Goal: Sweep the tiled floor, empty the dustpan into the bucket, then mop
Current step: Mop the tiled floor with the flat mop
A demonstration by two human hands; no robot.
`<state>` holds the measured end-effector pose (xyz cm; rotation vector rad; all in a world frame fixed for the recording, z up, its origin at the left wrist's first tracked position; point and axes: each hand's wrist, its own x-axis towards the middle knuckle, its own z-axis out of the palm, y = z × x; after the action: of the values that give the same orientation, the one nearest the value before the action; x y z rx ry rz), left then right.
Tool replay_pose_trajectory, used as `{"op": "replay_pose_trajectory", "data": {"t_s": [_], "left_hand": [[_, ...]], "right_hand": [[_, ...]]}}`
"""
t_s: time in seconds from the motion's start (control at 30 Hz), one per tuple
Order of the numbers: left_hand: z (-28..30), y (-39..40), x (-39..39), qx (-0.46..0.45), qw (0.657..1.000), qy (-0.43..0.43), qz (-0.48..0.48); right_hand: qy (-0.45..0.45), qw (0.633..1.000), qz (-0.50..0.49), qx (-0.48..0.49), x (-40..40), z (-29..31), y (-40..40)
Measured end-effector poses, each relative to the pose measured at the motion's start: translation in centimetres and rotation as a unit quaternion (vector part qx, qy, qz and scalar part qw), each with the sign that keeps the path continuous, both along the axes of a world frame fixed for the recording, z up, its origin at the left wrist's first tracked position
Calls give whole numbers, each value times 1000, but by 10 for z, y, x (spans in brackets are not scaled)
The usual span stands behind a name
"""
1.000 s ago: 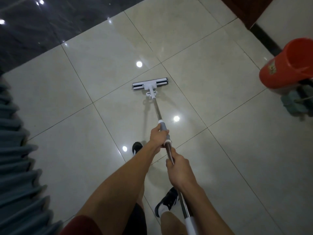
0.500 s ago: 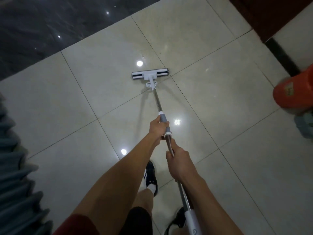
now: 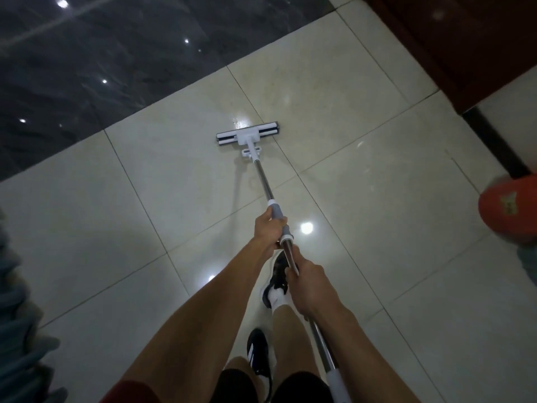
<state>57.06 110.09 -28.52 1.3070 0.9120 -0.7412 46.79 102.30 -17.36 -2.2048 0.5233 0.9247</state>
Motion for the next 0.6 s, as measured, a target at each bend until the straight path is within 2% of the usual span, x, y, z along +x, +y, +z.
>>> {"op": "replay_pose_trajectory", "data": {"t_s": [0.27,0.6], "left_hand": [[11,-3,128,16,1000,14,21],[-1,38,272,22,999,6,35]], "right_hand": [[-15,1000,10,25,129,2,-9],[-11,999,-15,41,272,-11,33]]}}
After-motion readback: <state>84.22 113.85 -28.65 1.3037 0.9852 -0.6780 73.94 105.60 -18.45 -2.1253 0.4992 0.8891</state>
